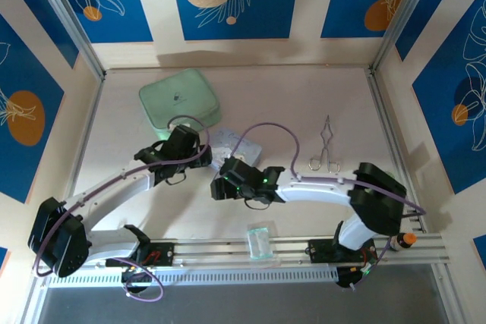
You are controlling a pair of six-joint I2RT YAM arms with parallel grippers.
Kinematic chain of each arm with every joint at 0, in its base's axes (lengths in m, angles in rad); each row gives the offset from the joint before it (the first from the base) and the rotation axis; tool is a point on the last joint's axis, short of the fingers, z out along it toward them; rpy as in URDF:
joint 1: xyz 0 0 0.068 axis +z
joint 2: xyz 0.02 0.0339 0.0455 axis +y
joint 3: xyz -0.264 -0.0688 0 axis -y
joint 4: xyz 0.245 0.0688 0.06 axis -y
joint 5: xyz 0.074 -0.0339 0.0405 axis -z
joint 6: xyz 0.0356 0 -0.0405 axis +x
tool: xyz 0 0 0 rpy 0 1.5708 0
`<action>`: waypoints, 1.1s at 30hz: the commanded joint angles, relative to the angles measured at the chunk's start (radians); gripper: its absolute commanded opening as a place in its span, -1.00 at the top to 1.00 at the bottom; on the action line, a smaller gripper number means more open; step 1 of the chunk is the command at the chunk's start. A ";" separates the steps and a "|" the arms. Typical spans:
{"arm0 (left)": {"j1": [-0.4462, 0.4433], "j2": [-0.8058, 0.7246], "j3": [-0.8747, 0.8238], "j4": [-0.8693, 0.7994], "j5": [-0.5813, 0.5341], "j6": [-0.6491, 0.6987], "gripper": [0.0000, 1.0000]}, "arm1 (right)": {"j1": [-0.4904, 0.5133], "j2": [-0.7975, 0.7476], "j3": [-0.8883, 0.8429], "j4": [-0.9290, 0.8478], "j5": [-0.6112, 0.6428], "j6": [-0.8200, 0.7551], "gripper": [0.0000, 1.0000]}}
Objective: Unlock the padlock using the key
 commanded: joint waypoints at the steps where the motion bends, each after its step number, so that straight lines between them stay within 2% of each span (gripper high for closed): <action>1: 0.049 -0.051 0.003 -0.009 0.036 0.040 -0.84 | -0.012 0.087 0.086 -0.010 0.044 0.001 -0.46; 5: 0.052 -0.043 -0.023 -0.006 0.045 0.014 -0.84 | -0.004 0.175 0.151 -0.001 0.045 -0.035 -0.41; 12: 0.052 -0.050 -0.079 0.025 0.064 -0.014 -0.86 | -0.016 0.285 0.239 -0.105 0.100 -0.025 -0.24; 21: 0.053 -0.030 -0.077 0.031 0.051 -0.012 -0.86 | -0.025 0.348 0.274 -0.141 0.118 -0.031 0.13; 33: 0.046 -0.025 -0.075 0.057 0.069 -0.014 -0.85 | -0.025 0.234 0.079 -0.101 0.049 0.021 0.38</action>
